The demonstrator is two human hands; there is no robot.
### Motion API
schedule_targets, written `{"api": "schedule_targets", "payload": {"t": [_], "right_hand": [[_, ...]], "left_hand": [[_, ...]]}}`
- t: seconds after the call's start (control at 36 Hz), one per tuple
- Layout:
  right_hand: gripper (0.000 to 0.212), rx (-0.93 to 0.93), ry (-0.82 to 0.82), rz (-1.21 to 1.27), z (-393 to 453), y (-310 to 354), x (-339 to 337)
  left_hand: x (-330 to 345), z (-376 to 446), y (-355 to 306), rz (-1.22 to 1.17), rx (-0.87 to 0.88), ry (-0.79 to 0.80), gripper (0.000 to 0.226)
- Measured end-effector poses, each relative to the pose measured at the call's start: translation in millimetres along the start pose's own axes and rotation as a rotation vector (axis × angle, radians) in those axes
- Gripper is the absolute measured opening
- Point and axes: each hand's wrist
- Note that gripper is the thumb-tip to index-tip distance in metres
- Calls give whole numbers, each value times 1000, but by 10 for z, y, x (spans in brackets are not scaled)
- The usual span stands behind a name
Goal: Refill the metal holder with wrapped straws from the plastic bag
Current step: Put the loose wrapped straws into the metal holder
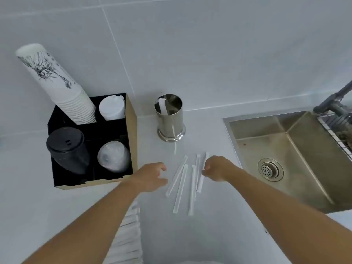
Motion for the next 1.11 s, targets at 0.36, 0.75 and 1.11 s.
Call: {"api": "schedule_targets", "payload": {"t": [0.36,0.75,1.11], "right_hand": [[61,236,-208,359,86,70,509],[22,271,-198,290,209,34,433],[22,256,-210,245,239,52,434]], "left_hand": [[573,55,-372,-24,-99,-216,55],[533,260,-420,-118,-188,-240,29],[467,317,-422,-28,-226,-229,7]]}}
Point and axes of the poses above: each hand's wrist, its own z-axis towards the middle knuckle, its own x-axis out of the palm, y = z × x, and after that the axes turned 9 degrees about z, right-handed
